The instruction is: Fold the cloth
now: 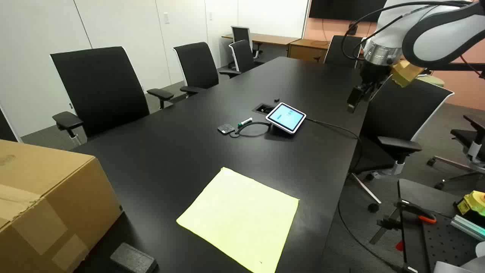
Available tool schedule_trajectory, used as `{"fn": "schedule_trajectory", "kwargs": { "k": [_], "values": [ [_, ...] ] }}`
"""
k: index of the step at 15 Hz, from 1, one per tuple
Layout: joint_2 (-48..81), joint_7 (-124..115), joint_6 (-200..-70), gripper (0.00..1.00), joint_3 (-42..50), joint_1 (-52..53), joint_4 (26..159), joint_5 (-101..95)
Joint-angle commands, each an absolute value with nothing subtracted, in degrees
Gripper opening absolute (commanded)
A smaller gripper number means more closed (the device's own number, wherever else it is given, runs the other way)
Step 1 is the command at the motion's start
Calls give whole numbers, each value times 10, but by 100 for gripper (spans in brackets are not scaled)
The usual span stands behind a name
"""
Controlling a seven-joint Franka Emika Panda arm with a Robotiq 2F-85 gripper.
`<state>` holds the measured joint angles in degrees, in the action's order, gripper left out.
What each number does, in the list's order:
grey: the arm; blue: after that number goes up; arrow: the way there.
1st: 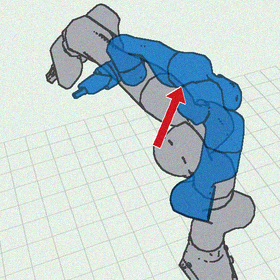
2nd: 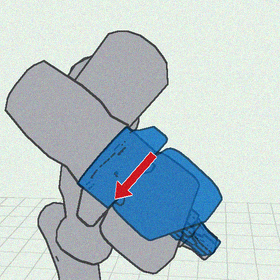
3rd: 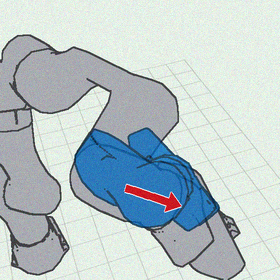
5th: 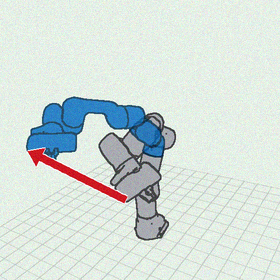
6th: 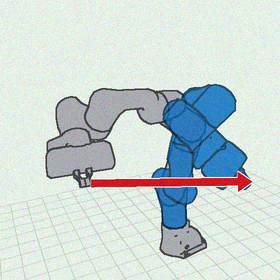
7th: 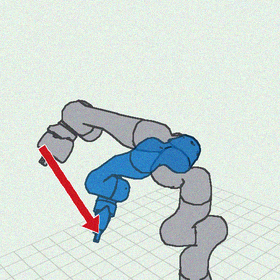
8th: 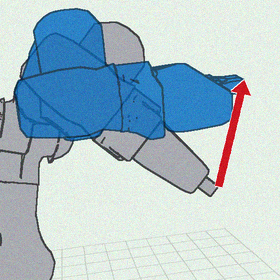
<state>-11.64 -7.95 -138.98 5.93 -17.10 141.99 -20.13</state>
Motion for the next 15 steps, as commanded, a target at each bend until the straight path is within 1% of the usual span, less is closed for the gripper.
{"fn": "schedule_trajectory", "kwargs": {
  "k": [1, 4, 7, 10, 15],
  "values": [
    [-117, -81, -1388, 100, 70, -160, 1417, -204],
    [-115, -81, -1390, 100, 70, -160, 1411, -204],
    [-86, -80, -1405, 100, 69, -156, 1401, -208],
    [-25, -106, -1438, 100, 64, -148, 1379, -217],
    [98, -131, -1493, 100, 71, -117, 1324, -177]
  ]
}}
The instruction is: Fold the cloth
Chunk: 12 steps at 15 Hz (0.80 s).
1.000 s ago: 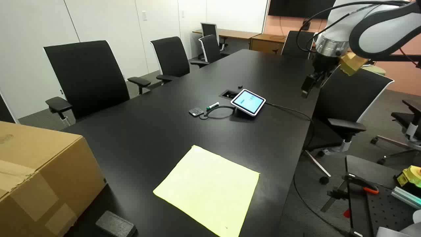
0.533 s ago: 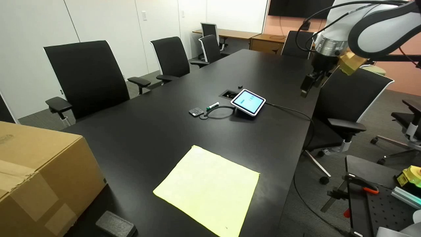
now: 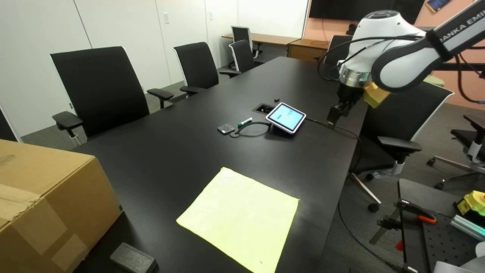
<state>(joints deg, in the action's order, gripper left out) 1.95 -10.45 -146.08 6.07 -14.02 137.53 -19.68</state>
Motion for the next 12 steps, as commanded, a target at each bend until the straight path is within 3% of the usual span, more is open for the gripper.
{"fn": "schedule_trajectory", "kwargs": {
  "k": [1, 12],
  "values": [
    [122, -132, -1501, 100, 70, -110, 1311, -157],
    [336, -130, -1506, 100, 13, -76, 1171, 99]
  ]
}}
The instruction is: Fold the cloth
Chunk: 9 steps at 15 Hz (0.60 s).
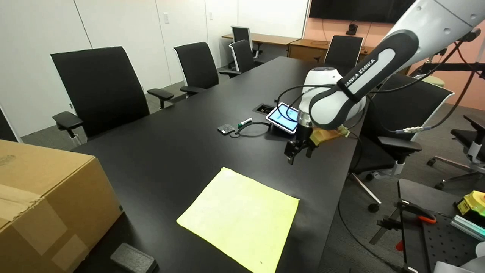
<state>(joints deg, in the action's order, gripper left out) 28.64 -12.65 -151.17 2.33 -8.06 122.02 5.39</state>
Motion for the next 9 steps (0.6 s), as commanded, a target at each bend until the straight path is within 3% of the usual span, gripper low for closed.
{"fn": "schedule_trajectory", "kwargs": {
  "k": [1, 9],
  "values": [
    [352, -132, -1502, 100, 10, -74, 1160, 111],
    [430, -148, -1483, 100, -4, -67, 1111, 168]
  ]
}}
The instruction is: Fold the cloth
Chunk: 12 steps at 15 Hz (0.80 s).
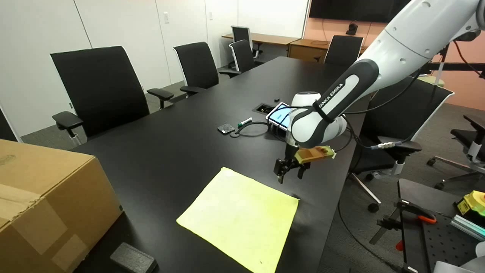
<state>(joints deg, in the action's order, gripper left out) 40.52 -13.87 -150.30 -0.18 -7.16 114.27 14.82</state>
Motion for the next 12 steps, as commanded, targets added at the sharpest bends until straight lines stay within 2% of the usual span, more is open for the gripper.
{"fn": "schedule_trajectory", "kwargs": {
  "k": [1, 7, 12],
  "values": [
    [435, -148, -1479, 100, -5, -66, 1107, 169],
    [446, -93, -1434, 100, -32, -77, 1101, 167],
    [472, -106, -1420, 100, -11, -49, 1083, 146]
  ]
}}
